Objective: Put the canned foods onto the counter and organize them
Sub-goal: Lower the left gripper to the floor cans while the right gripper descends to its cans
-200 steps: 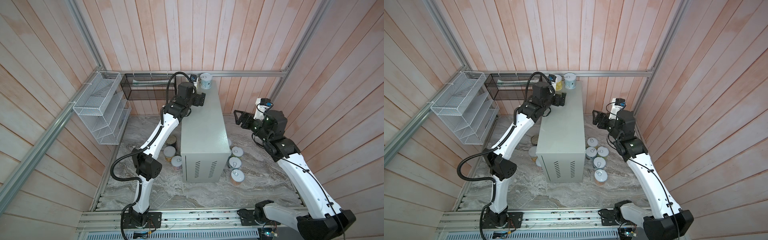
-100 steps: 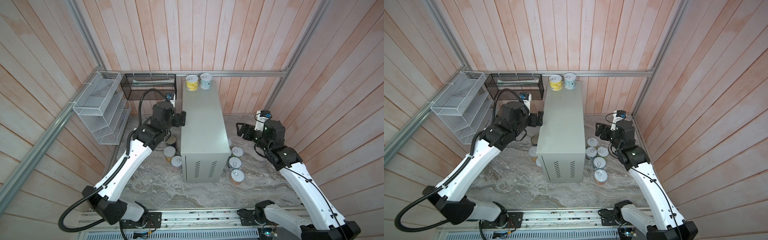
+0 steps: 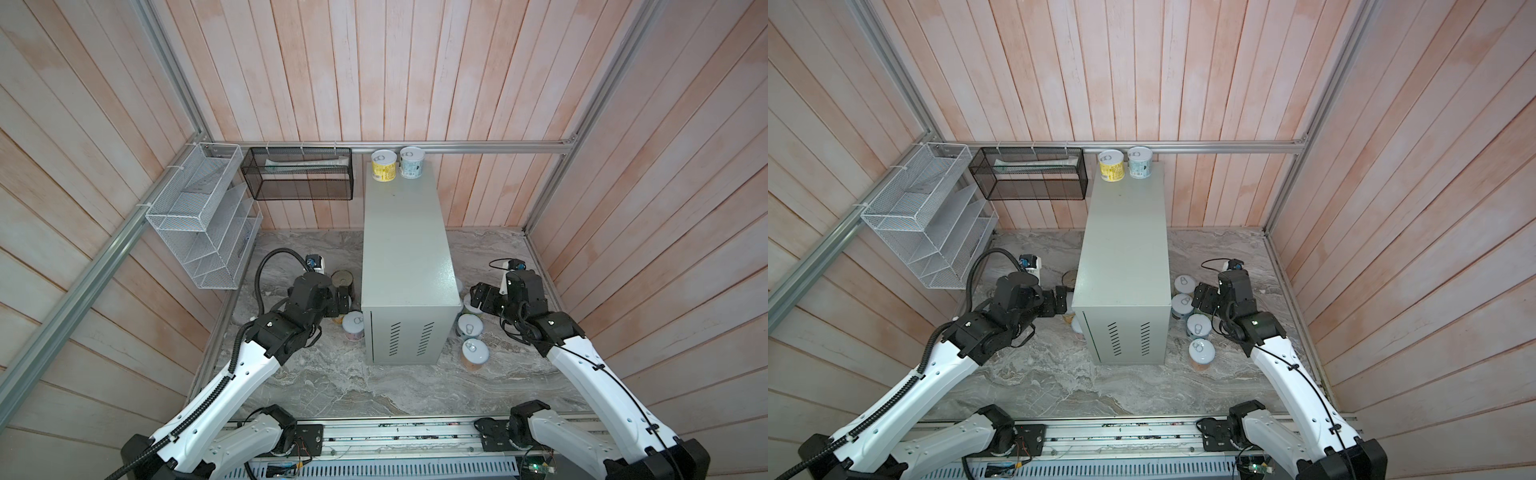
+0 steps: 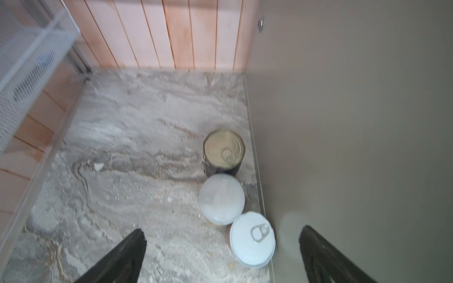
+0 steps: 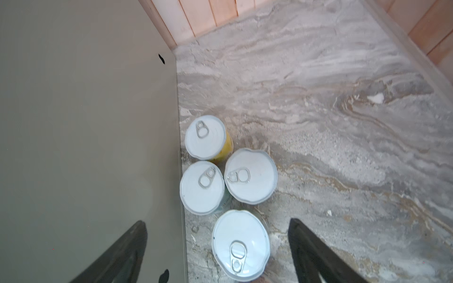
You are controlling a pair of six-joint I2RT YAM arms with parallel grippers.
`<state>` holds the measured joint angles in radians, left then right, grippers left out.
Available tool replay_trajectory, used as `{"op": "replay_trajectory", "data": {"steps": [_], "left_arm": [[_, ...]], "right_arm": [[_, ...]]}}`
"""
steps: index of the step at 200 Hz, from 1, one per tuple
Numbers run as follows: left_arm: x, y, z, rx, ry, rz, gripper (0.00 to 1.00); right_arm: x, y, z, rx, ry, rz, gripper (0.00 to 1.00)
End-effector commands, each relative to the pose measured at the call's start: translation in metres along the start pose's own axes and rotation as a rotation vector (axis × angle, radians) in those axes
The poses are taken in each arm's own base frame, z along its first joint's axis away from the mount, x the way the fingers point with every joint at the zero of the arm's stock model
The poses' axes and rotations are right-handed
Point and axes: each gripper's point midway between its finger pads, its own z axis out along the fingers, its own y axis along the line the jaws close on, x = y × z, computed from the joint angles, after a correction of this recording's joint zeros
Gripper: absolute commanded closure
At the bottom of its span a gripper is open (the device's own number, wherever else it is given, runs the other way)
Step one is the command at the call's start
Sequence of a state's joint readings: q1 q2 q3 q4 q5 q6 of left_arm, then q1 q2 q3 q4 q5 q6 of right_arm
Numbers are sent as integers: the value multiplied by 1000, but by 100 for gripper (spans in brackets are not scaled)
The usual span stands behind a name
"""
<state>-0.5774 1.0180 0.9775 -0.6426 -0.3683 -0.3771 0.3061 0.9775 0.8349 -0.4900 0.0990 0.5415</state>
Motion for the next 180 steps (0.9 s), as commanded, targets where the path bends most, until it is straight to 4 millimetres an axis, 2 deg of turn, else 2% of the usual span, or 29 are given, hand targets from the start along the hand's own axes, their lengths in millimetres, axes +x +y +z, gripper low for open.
{"op": "replay_trajectory", "data": {"steps": [1, 30, 93, 148, 180], "left_arm": [[24, -9, 5, 36, 42, -70, 0], [54, -28, 17, 89, 92, -71, 0], [101, -30, 38, 103, 173, -104, 0], [121, -32, 46, 112, 225, -117, 0], [126, -32, 54, 103, 225, -113, 0]], "right_arm": [[25, -8, 5, 1, 63, 67, 11], [51, -12, 12, 0, 144, 68, 16], [79, -16, 15, 15, 204, 73, 15], [89, -15, 18, 14, 225, 67, 14], [91, -12, 20, -3, 229, 64, 12]]}}
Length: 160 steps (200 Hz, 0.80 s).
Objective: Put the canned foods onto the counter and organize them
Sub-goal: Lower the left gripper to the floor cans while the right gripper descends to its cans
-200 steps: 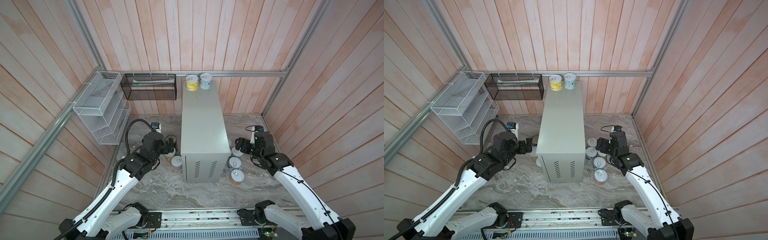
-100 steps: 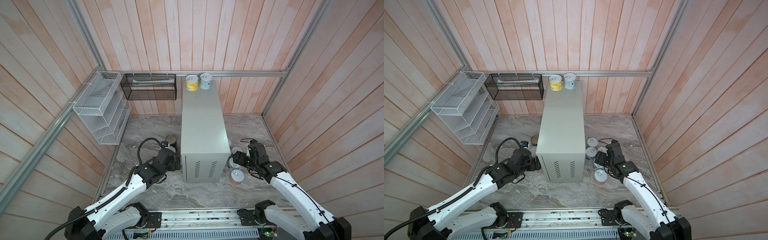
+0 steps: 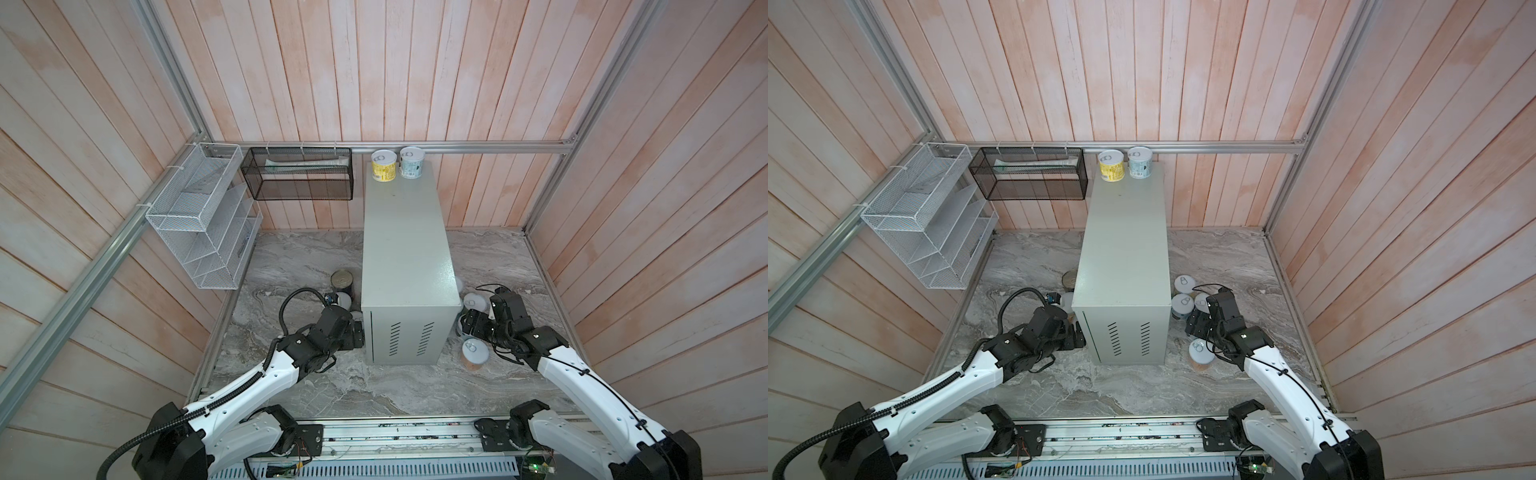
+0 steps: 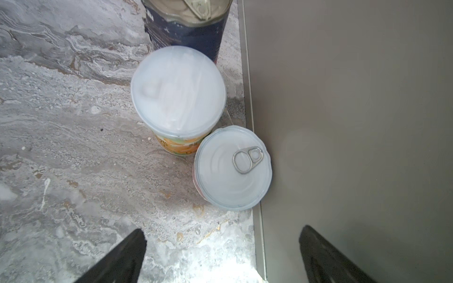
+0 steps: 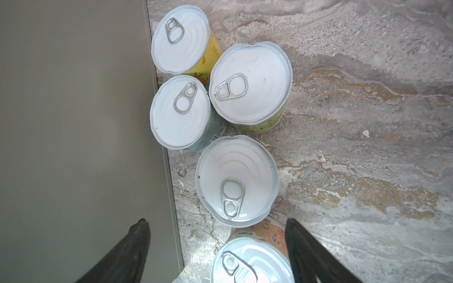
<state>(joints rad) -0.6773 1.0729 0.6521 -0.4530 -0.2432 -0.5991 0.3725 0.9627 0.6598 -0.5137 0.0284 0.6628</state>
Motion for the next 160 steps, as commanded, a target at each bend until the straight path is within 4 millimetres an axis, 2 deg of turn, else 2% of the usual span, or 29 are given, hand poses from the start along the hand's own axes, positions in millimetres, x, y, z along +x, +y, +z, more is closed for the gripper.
{"op": "replay_trajectory", "data": {"steps": [1, 83, 160], "left_arm": [[1, -2, 7, 6, -8, -16, 0], [13, -5, 37, 7, 16, 14, 0], [10, -15, 56, 76, 3, -10, 0]], "right_arm": [[6, 0, 2, -9, 15, 0, 11], [1, 7, 4, -22, 5, -12, 8], [-3, 10, 5, -21, -4, -14, 9]]}}
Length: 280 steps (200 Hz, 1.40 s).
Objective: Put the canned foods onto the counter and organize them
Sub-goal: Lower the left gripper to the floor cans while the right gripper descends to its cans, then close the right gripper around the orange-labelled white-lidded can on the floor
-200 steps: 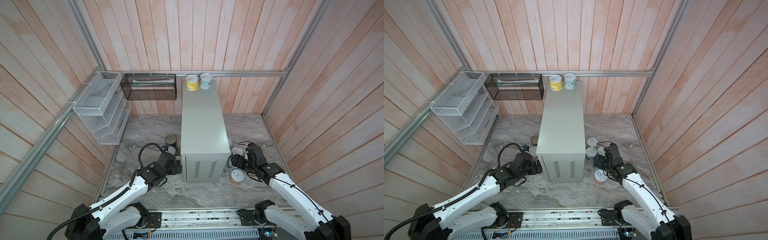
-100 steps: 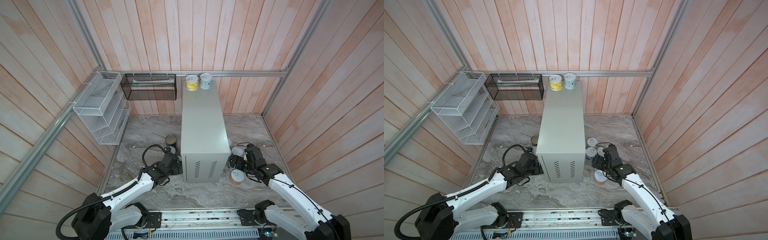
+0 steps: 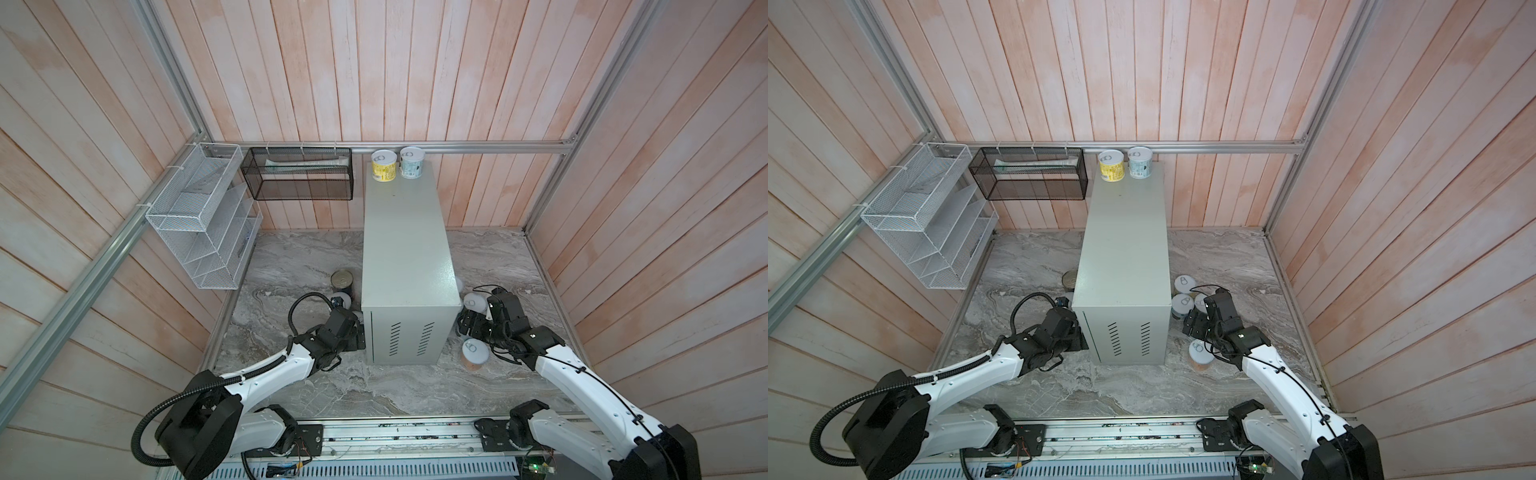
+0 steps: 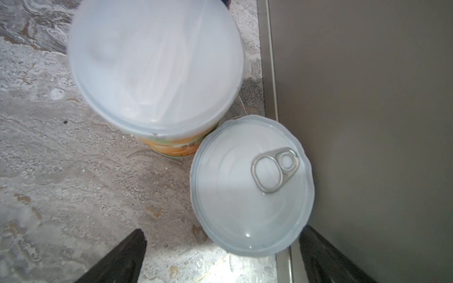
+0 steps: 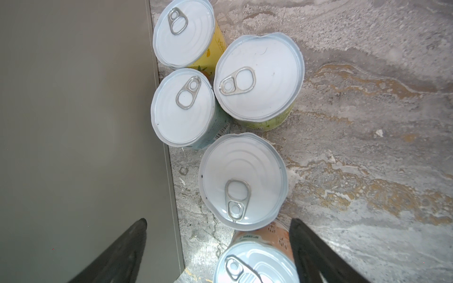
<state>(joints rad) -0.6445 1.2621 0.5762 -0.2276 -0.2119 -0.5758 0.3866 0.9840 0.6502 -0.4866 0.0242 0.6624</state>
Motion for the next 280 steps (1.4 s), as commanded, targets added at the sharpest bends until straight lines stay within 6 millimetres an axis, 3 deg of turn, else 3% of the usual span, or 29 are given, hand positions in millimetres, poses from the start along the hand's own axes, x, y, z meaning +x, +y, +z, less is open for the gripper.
{"op": "replay_trajectory", "data": {"steps": [1, 41, 95, 154, 185, 203, 232, 280], "left_arm": [[-11, -20, 5, 93, -41, -16, 0], [-12, -24, 17, 101, -32, -18, 0], [-20, -11, 28, 15, -80, -53, 0], [-26, -6, 42, -35, -122, -72, 6], [-20, -3, 50, -57, -106, -84, 12], [-16, -2, 51, -61, -94, -87, 17], [-12, -1, 48, -52, -83, -78, 18], [-10, -3, 40, -22, -88, -65, 11]], "right_arm": [[-7, 7, -1, -12, -14, -2, 8], [-8, 10, 2, -22, -15, -1, 8], [-10, 14, 7, -41, -17, -1, 10], [-14, 19, 10, -54, -22, -9, 10], [-14, 11, 10, -11, -26, 6, 11], [-6, 5, 9, 13, 6, 1, 13], [16, -13, 7, 89, 78, 3, 15], [56, -29, 11, 169, 171, 17, 16]]}}
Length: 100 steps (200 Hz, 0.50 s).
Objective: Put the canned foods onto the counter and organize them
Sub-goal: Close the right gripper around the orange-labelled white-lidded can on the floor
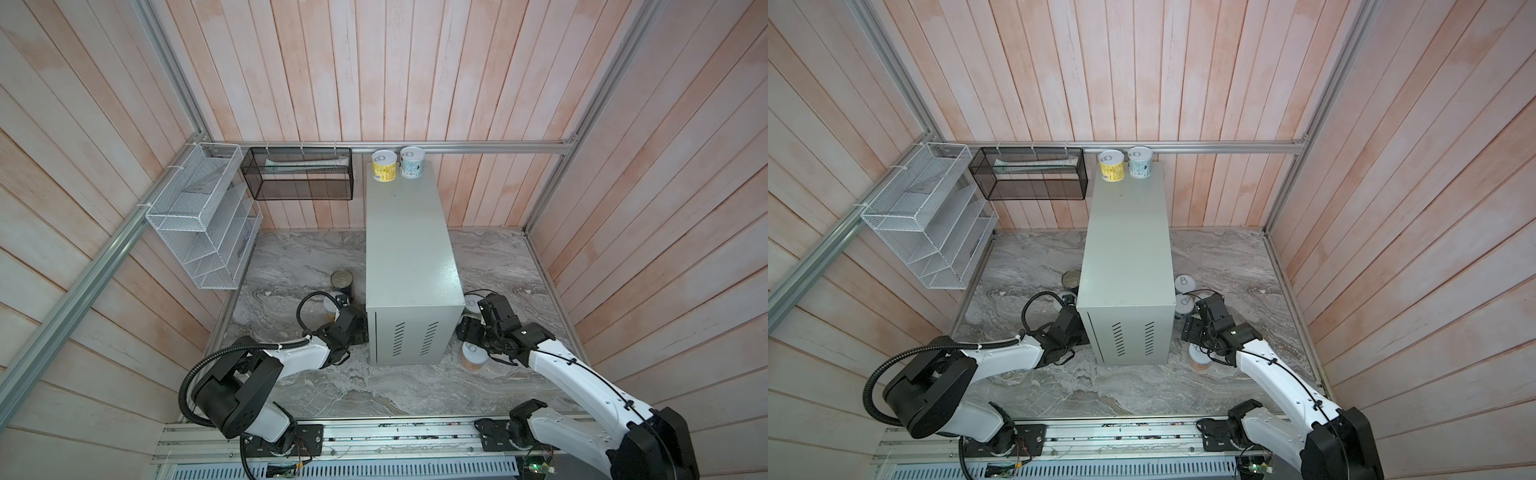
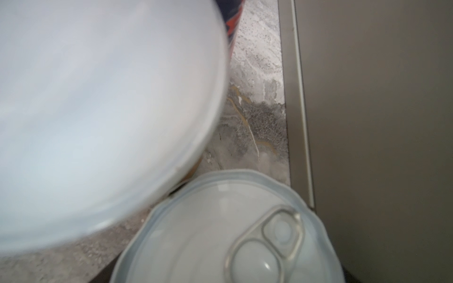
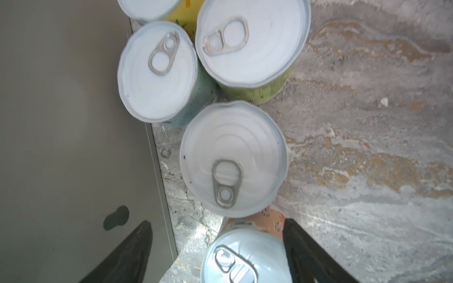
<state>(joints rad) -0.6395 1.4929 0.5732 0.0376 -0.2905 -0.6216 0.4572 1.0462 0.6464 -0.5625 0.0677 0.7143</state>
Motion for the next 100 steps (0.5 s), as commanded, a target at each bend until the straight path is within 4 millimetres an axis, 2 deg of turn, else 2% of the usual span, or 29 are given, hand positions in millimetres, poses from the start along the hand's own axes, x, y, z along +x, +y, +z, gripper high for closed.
{"op": "replay_trajectory", "data": {"steps": [1, 30, 70, 100], "left_arm": [[-2, -4, -6, 29, -17, -10, 11], [-1, -5, -6, 33, -11, -6, 11], [-2, -5, -7, 37, -12, 1, 11], [1, -4, -6, 33, -2, 4, 11]], "right_arm": [[27, -19, 5, 77, 70, 32, 16], [42, -23, 17, 103, 112, 42, 16], [53, -22, 23, 111, 164, 30, 17], [70, -22, 27, 100, 214, 31, 18]]}}
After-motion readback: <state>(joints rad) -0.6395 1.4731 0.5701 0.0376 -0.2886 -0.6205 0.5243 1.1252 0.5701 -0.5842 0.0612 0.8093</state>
